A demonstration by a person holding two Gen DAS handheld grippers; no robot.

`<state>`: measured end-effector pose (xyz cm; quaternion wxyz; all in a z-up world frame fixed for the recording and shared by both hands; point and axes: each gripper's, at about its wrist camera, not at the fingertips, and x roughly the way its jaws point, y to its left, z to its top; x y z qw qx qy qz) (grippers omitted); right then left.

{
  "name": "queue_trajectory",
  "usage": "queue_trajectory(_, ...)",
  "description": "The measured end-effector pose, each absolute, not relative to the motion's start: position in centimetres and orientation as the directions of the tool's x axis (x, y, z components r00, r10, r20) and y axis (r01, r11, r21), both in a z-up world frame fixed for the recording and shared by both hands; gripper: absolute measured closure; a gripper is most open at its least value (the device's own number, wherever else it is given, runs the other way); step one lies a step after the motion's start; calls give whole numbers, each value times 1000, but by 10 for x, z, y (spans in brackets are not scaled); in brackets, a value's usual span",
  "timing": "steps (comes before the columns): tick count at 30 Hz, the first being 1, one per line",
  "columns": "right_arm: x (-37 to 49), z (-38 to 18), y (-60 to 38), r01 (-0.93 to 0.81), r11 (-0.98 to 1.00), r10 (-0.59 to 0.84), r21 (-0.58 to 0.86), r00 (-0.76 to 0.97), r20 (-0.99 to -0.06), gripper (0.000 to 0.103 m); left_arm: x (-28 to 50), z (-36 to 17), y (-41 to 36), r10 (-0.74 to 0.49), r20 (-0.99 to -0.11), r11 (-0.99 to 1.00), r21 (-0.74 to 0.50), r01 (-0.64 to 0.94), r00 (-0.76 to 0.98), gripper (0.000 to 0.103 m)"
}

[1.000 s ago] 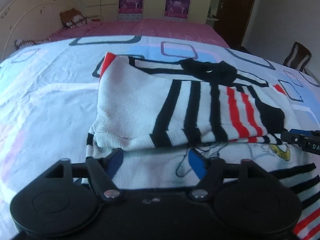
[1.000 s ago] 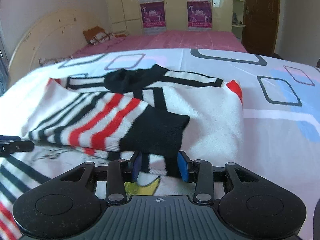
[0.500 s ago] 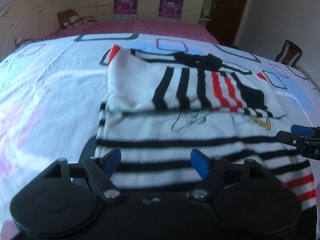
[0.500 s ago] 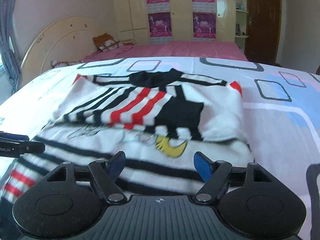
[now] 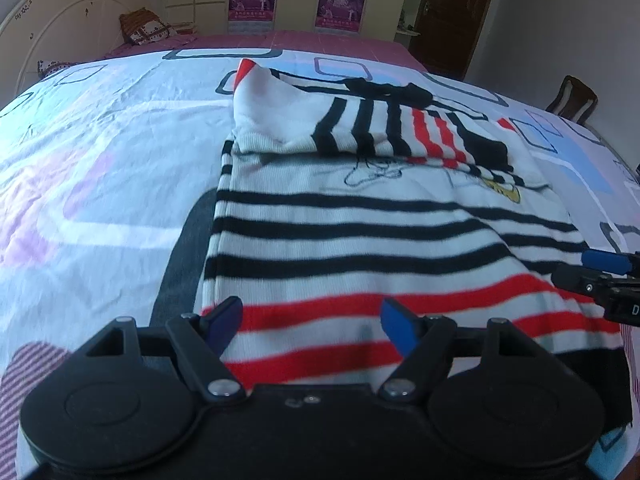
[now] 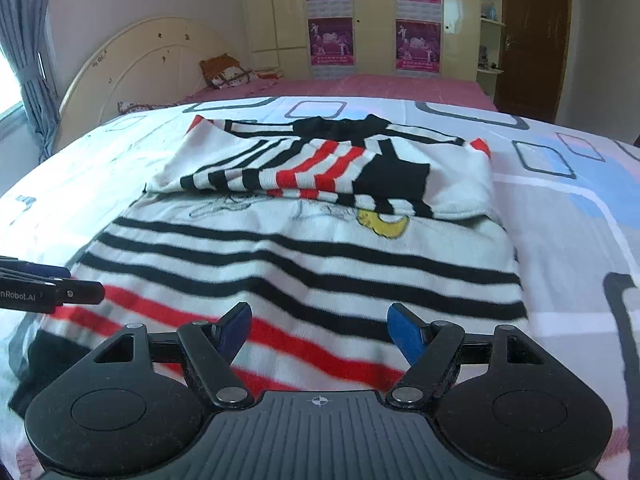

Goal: Fold small clothes
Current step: 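Move both grippers to the sweater's black hem band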

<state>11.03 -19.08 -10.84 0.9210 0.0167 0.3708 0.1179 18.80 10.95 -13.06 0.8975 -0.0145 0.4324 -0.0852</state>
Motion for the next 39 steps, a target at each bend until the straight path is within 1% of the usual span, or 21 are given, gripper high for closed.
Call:
queue_trajectory(16,49,-112,-228,-120,987,159,106,689,-708,28,139,-132,120,-140,-784,990,-89,113,605,28)
queue_trajectory(27,17,-126,-249,-34,994,98,101,661,-744,28,104,-139,140,-175,-807,985,-146,96,564,28)
queue_trajectory(31,6,-134,-256,6,993,88,120,640,-764,28,95,-143,143,-209,-810,978,-184,100,548,31)
queue_trajectory(33,1,-136,-258,15,991,95,135,631,-770,28,93,-144,142,-234,-807,972,-208,111,541,35)
queue_trajectory(35,-2,-137,-258,16,987,114,159,625,-773,28,92,-144,140,-267,-804,963,-237,124,532,46)
queue_trajectory(38,-5,-136,-256,13,979,154,205,614,-774,29,92,-145,137,-327,-796,944,-295,146,510,56)
queue_trajectory(39,-5,-135,-255,10,976,167,217,610,-775,37,93,-145,135,-335,-795,942,-300,152,506,57)
